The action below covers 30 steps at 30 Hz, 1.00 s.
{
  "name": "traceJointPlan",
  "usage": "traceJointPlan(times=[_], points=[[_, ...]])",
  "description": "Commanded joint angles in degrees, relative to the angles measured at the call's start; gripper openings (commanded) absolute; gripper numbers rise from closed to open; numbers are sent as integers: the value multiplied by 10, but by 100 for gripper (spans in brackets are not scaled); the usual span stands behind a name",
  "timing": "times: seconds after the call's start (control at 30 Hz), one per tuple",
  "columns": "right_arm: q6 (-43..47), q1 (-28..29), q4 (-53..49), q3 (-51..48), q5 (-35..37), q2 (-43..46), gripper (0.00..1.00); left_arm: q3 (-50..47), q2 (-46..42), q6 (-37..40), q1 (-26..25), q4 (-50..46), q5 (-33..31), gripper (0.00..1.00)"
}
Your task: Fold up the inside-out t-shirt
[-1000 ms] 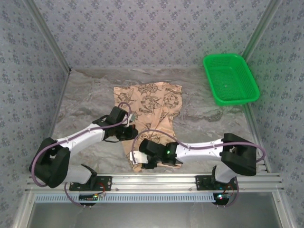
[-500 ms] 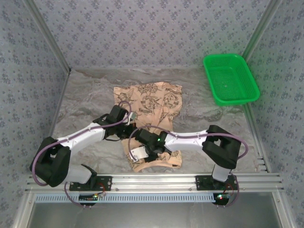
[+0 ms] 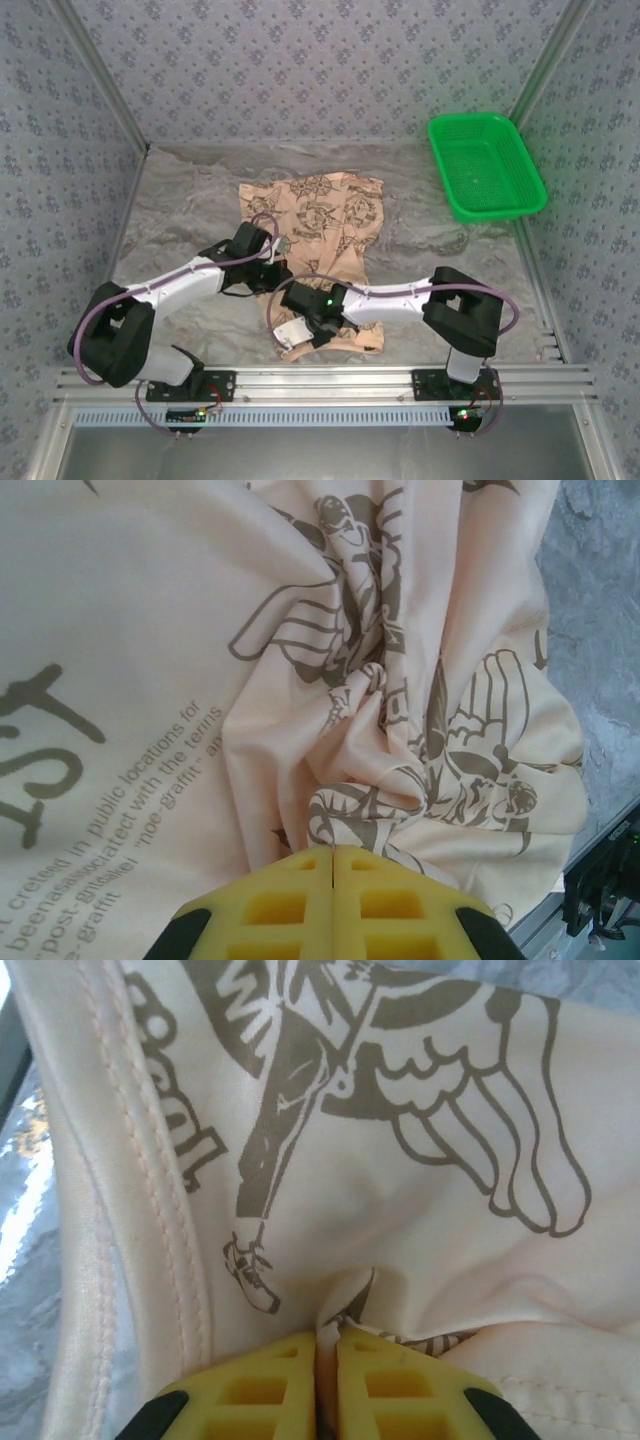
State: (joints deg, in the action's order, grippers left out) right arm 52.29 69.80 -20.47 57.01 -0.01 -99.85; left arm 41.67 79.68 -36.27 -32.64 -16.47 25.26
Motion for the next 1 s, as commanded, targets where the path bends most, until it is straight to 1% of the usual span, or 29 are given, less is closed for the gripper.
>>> traceJointPlan(times=[0.0, 0.17, 0.33, 0.4, 0.47, 0.57, 0.67, 0.7, 0.73, 0.83, 0.87, 0.9, 0.93, 0.97], points=[[38, 26, 4, -22, 47, 31, 13, 18, 14, 11, 10, 4, 6, 0], [51, 64, -12, -40, 37, 79, 14, 29, 27, 20, 25, 6, 0, 0], [34, 99, -39, -53, 10, 87, 12, 48, 47, 39, 34, 5, -14, 0], [32, 120, -30, -66, 12, 88, 13, 56, 62, 46, 38, 7, -13, 0], [30, 137, -11, -80, 24, 91, 16, 63, 81, 50, 42, 10, -13, 0], [25, 139, 7, -93, 16, 101, 16, 72, 111, 52, 46, 18, 1, 0], [-3, 118, 27, -106, -2, 133, 16, 78, 134, 51, 45, 24, 31, 0], [-19, 105, 38, -112, -12, 154, 17, 78, 136, 50, 45, 26, 37, 2], [-37, 92, 54, -117, -16, 171, 18, 76, 135, 50, 45, 25, 35, 6], [-109, 37, 100, -134, -22, 230, 28, 72, 123, 62, 47, 17, 12, 14], [-131, 22, 107, -134, -26, 242, 30, 71, 120, 65, 48, 14, 4, 19], [-157, 5, 117, -136, -30, 254, 33, 72, 116, 69, 52, 10, -2, 29], [-191, -9, 129, -138, -26, 266, 37, 74, 113, 74, 58, 7, -6, 34], [-234, -19, 139, -138, -15, 273, 39, 75, 112, 78, 61, 4, -8, 37]])
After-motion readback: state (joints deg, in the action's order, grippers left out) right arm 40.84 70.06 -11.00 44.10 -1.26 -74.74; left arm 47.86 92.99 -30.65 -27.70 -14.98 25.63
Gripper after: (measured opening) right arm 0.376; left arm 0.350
